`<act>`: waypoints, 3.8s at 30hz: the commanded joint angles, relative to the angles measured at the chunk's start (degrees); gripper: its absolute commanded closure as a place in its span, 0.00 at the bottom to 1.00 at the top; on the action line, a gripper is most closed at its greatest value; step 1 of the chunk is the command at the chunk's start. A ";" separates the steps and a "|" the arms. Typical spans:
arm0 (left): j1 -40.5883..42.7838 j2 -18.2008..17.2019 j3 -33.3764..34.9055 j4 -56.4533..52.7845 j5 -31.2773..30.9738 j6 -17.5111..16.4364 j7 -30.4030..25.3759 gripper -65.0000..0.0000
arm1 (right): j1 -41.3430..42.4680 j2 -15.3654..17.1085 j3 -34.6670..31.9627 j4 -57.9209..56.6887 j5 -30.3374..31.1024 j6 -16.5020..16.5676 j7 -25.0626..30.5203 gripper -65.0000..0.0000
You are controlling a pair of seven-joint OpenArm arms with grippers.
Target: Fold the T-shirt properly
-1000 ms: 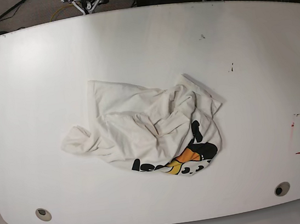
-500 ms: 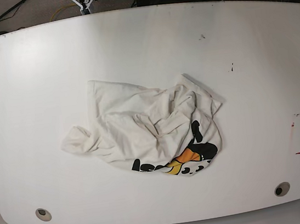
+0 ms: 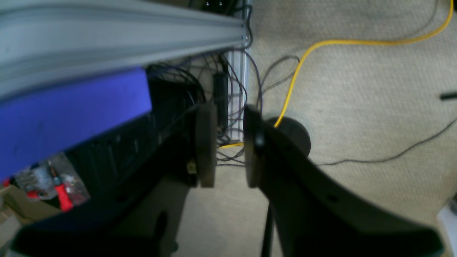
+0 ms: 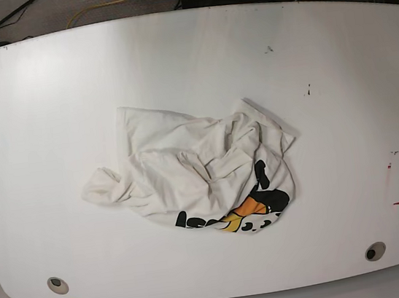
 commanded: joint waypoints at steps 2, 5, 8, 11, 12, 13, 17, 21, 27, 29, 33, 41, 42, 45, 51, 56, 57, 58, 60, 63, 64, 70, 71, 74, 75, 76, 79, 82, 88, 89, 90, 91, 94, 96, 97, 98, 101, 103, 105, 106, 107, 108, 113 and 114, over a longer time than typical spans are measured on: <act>2.56 -2.01 -0.08 1.01 0.01 0.05 -0.91 0.39 | -6.92 0.44 0.08 8.55 0.99 0.55 0.83 0.81; 6.25 -2.19 -0.08 6.20 0.01 0.05 -0.91 0.39 | -11.14 0.26 0.08 14.17 1.08 0.55 0.83 0.81; 10.65 -4.04 0.10 14.55 0.01 0.05 -0.91 0.39 | -15.10 0.09 0.17 18.66 1.08 0.55 0.83 0.81; 14.69 -4.47 0.10 22.90 0.10 0.05 -0.65 0.39 | -18.70 -0.09 0.43 22.97 1.34 0.55 0.83 0.81; 15.66 -4.56 0.10 24.92 0.10 0.05 -0.65 0.39 | -19.58 -0.18 1.14 23.93 1.87 0.55 0.83 0.81; 17.07 -4.65 0.10 27.03 0.10 0.05 -0.65 0.39 | -20.46 -0.88 2.02 24.90 2.66 0.55 0.83 0.81; 21.90 -4.74 -0.08 35.21 0.10 0.05 -0.65 0.39 | -23.98 -2.73 5.97 30.44 4.15 0.73 0.83 0.81; 26.30 -6.76 -0.08 41.80 0.01 0.05 -0.65 0.39 | -27.84 -2.81 6.24 36.50 4.24 0.73 0.83 0.81; 33.77 -7.02 -0.96 55.17 -0.07 0.22 -0.65 0.39 | -31.89 -2.73 6.68 44.68 4.68 0.73 0.83 0.81; 36.06 -7.02 -2.27 59.74 -0.07 0.22 -0.65 0.39 | -32.24 -2.90 8.43 46.79 4.77 0.73 0.83 0.81; 40.27 -6.76 -4.65 69.32 0.01 0.22 -0.56 0.39 | -32.24 -4.75 11.86 51.62 4.77 0.99 -1.37 0.81; 44.32 -6.67 -6.49 81.80 0.01 0.22 -0.56 0.39 | -29.60 -5.19 15.82 61.73 4.77 1.08 -4.19 0.81; 44.23 -6.67 -6.58 82.33 0.01 0.22 -0.56 0.39 | -28.90 -5.19 15.99 62.53 4.59 1.08 -4.27 0.81; 43.09 -6.67 -6.58 83.30 0.01 0.31 -0.56 0.39 | -24.42 -5.01 16.26 65.34 4.24 1.17 -7.53 0.81; 40.10 -6.50 -6.32 83.82 0.01 0.31 -0.56 0.39 | -14.39 -3.69 16.26 65.78 4.24 5.74 -13.42 0.80; 38.52 -3.86 -6.58 83.82 0.01 0.22 -0.56 0.38 | -5.60 -2.73 15.99 65.78 4.24 8.91 -19.48 0.80; 38.34 -3.68 -6.58 83.82 0.01 0.22 -0.56 0.36 | -4.28 -2.64 15.91 65.78 4.24 9.52 -20.36 0.80; 38.34 -3.60 -6.67 83.82 0.01 0.22 -0.56 0.32 | -2.44 -2.46 15.91 65.78 4.24 10.40 -21.50 0.80; 38.25 -3.42 -6.58 83.82 0.01 0.31 -0.56 0.22 | 2.05 -2.29 15.03 65.60 4.06 12.69 -24.93 0.77; 37.81 -3.42 -6.58 83.82 0.01 0.31 -0.56 0.15 | 6.88 -1.06 12.65 65.52 1.78 13.43 -28.98 0.66; 37.29 -3.42 -6.58 83.82 0.10 0.40 -0.56 0.16 | 8.64 -0.97 11.16 65.52 0.55 13.43 -30.03 0.60; 34.21 -3.42 -6.58 83.65 0.37 0.40 -0.56 0.16 | 17.08 -0.70 3.07 63.32 -5.78 13.43 -30.82 0.47; 33.86 -3.51 -6.67 83.65 0.45 0.40 -0.56 0.16 | 18.31 -0.62 1.58 63.32 -7.28 13.43 -30.82 0.47; 33.42 -3.77 -6.67 83.56 0.45 0.31 -0.56 0.16 | 21.56 -0.79 -1.85 61.91 -11.41 13.43 -30.82 0.47; 33.42 -3.77 -6.67 83.74 0.45 0.31 -0.56 0.16 | 23.32 -0.79 -3.61 60.94 -12.99 13.43 -30.82 0.47; 33.33 -3.77 -6.67 83.82 0.45 0.31 -0.56 0.16 | 24.29 -0.79 -4.49 60.33 -13.87 13.43 -30.82 0.47; 32.63 -3.77 -7.64 83.82 0.45 0.22 -0.56 0.16 | 27.80 -1.06 -8.27 56.99 -18.00 13.43 -30.74 0.47; 32.19 -3.68 -8.52 83.74 0.45 0.22 -0.56 0.16 | 31.67 -1.14 -11.17 53.03 -20.20 13.43 -30.56 0.47; 31.48 -3.77 -8.60 83.47 0.45 0.14 -0.56 0.16 | 38.27 -1.06 -13.98 45.38 -20.99 13.43 -29.86 0.47; 31.48 -3.77 -8.60 83.47 0.45 0.14 -0.56 0.16 | 38.97 -1.14 -13.98 44.33 -20.99 13.43 -29.33 0.47; 31.40 -3.77 -8.60 83.47 0.45 0.14 -0.56 0.16 | 39.94 -1.14 -13.90 42.48 -20.99 13.43 -28.36 0.47; 31.40 -3.77 -8.60 83.47 0.45 0.14 -0.56 0.16 | 40.73 -1.14 -13.90 41.16 -20.99 13.43 -27.57 0.47; 31.40 -3.77 -8.60 83.47 0.45 0.14 -0.56 0.16 | 43.19 -1.14 -13.90 36.68 -20.99 13.43 -26.08 0.47; 31.31 -3.86 -8.60 83.47 0.54 0.14 -0.56 0.16 | 44.33 -0.97 -13.90 34.57 -20.99 13.43 -25.99 0.47; 31.31 -3.86 -8.60 83.38 0.54 0.14 -0.56 0.16 | 45.12 -0.97 -13.90 33.34 -20.99 13.43 -25.90 0.47; 31.13 -4.30 -8.60 83.38 0.54 0.14 -0.56 0.16 | 46.18 -0.88 -13.81 32.02 -20.99 13.43 -25.81 0.47; 30.08 -5.18 -8.52 83.38 0.54 0.14 -0.56 0.16 | 47.23 -0.88 -13.54 30.00 -20.99 13.43 -23.97 0.48; 29.55 -5.18 -8.52 83.38 0.54 0.14 -0.56 0.16 | 47.67 -0.79 -13.54 29.21 -20.99 13.43 -22.38 0.54; 28.85 -5.18 -8.52 83.38 0.54 0.14 -0.56 0.16 | 47.94 -0.79 -13.54 28.59 -20.99 13.43 -21.86 0.67; 28.58 -5.18 -8.52 83.38 0.54 0.14 -0.56 0.16 | 47.94 -0.79 -13.54 28.42 -20.99 13.43 -21.86 0.75; 28.32 -5.18 -8.52 83.47 0.54 0.14 -0.56 0.16 | 47.94 -0.79 -13.54 28.42 -20.99 13.43 -21.86 0.81; 27.79 -5.27 -8.52 83.47 0.54 0.14 -0.56 0.16 | 47.94 -0.79 -13.54 28.42 -20.99 13.43 -21.94 0.92; 25.77 -5.44 -8.43 83.65 0.54 0.14 -0.56 0.16 | 47.67 -0.97 -13.72 31.84 -21.08 13.43 -22.47 1.00; 25.59 -5.44 -8.34 83.65 0.54 0.14 -0.56 0.16 | 47.58 -0.97 -13.72 33.43 -21.08 13.43 -23.35 1.00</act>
